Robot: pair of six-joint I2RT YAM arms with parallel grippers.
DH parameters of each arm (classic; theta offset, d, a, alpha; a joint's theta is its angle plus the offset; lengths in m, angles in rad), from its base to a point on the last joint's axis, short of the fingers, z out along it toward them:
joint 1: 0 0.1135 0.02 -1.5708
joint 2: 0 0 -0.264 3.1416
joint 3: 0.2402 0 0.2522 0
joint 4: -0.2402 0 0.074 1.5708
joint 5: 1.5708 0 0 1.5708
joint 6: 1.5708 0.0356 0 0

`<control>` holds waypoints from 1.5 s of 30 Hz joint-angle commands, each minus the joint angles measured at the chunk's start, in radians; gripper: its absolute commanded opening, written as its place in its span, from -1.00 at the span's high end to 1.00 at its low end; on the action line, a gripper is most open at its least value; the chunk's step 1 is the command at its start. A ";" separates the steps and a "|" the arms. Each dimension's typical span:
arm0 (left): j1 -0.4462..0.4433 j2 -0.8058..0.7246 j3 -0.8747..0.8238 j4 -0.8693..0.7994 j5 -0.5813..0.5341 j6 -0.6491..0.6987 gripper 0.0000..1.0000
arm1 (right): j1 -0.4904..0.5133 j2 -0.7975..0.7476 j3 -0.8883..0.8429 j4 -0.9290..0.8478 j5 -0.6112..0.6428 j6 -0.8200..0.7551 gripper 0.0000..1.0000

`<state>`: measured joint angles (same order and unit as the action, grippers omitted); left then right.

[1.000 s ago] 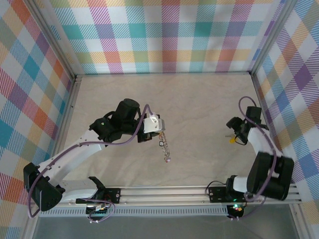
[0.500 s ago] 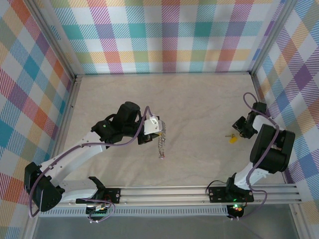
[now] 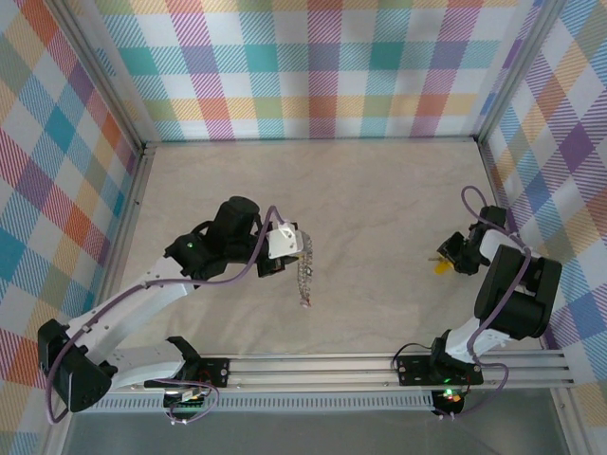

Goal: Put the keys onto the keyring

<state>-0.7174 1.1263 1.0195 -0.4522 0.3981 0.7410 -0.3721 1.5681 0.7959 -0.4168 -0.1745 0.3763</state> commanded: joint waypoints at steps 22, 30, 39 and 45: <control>0.010 -0.036 -0.003 0.003 -0.028 0.008 1.00 | 0.104 -0.054 0.016 -0.057 0.167 -0.095 0.37; 0.012 -0.012 0.015 -0.011 -0.016 0.013 1.00 | 0.189 0.001 0.031 -0.086 0.308 -0.119 0.46; 0.013 -0.014 0.013 -0.017 -0.021 0.012 1.00 | 0.198 -0.049 0.027 -0.080 0.325 -0.112 0.50; 0.014 -0.016 0.013 -0.017 -0.023 0.012 1.00 | 0.198 -0.075 0.022 -0.072 0.328 -0.108 0.47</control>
<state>-0.7166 1.1175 1.0161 -0.4797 0.3717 0.7483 -0.1787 1.5223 0.8085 -0.4728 0.1413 0.2718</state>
